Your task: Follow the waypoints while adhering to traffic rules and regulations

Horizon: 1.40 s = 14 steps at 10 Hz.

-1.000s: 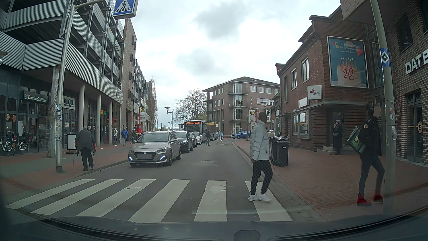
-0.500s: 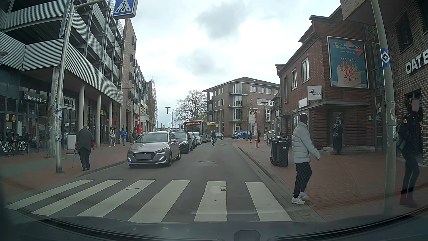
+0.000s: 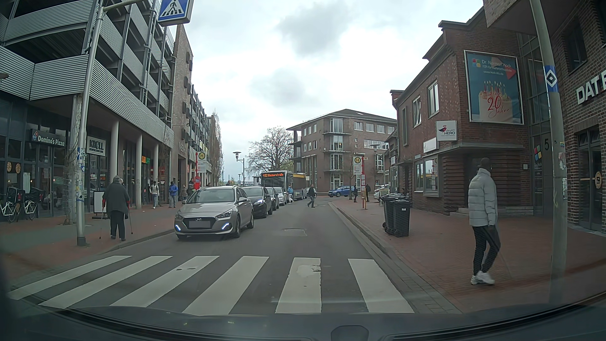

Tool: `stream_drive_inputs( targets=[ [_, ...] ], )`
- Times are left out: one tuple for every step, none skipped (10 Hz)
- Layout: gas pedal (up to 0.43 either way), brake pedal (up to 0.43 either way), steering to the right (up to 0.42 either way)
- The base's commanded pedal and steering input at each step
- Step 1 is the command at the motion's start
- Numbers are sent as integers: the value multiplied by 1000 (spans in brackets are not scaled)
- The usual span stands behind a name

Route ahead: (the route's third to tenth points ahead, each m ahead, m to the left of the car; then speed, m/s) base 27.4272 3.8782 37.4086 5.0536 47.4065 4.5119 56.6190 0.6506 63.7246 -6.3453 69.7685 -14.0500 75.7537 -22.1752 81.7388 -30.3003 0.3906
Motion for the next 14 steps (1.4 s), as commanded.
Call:
stream_drive_inputs(
  targets=[
    [8,6,-53],
    [39,6,-53],
    [87,6,-51],
    [157,6,-48],
    [209,6,-43],
    [220,6,-41],
    [220,6,-40],
    [228,6,-35],
    [228,6,-27],
    [240,6,-19],
    [248,6,-10],
    [248,6,-9],
    [287,6,-9],
    [299,6,-5]
  ],
)
